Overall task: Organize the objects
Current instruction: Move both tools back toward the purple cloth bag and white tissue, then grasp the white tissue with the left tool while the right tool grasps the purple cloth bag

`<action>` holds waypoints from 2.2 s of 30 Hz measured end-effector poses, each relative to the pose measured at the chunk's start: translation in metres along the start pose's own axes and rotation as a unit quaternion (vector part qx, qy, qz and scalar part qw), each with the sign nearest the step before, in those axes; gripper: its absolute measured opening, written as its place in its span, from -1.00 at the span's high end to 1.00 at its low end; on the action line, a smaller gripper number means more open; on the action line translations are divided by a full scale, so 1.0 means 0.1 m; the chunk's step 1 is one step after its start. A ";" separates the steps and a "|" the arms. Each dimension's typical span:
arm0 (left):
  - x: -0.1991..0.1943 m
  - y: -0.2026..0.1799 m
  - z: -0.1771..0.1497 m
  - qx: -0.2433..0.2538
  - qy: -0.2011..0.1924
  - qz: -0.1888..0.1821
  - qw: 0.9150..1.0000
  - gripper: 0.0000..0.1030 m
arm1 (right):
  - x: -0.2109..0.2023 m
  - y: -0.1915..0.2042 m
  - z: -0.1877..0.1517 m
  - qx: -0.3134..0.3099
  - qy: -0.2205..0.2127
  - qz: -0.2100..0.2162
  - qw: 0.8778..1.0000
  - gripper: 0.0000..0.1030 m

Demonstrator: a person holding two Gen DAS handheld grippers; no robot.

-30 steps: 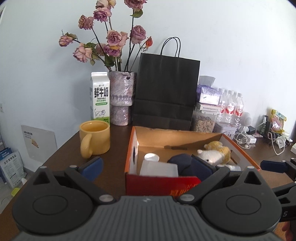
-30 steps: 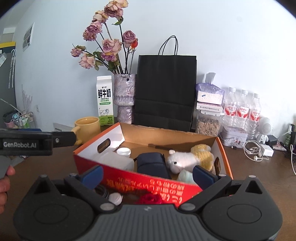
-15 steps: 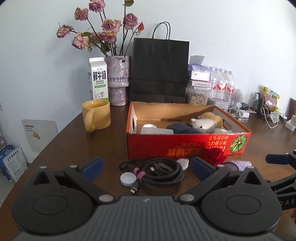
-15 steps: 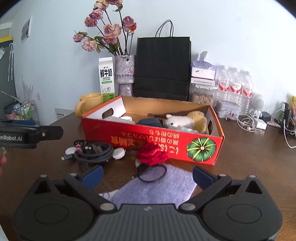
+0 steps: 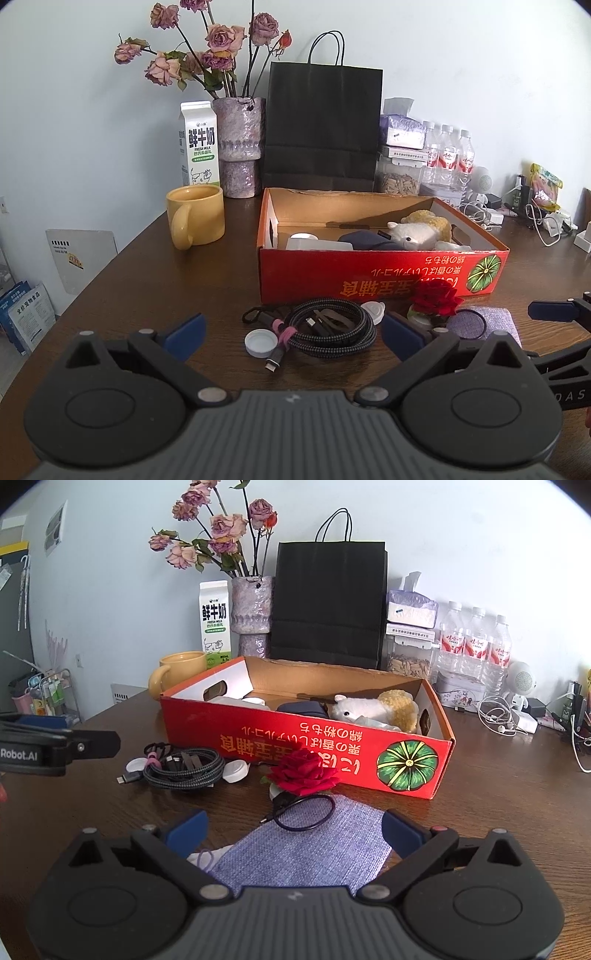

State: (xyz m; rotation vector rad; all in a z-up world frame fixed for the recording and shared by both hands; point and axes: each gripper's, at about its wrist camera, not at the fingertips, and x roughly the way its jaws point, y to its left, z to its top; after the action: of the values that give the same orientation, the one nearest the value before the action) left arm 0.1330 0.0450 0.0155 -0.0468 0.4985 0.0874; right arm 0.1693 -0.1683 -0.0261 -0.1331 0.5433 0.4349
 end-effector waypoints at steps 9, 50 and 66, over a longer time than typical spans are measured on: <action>0.11 0.02 -0.03 -0.003 0.013 0.001 1.000 -1.00 | 0.09 -0.02 -0.05 -0.001 0.014 -0.001 1.000 -0.81; 0.06 -0.25 -0.17 0.012 0.041 -0.010 0.999 -1.00 | -0.49 -0.53 -0.12 0.057 -0.065 0.037 0.996 0.88; 0.21 -0.98 -0.25 0.074 0.104 -0.109 0.986 -1.00 | -0.63 -0.93 -0.22 0.084 -0.095 0.042 0.991 0.88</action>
State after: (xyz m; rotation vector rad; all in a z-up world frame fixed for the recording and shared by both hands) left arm 0.1490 -0.0526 -0.0148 0.0353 0.7035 -0.1708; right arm 0.1508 -0.2807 -0.0112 0.0926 0.3977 0.4760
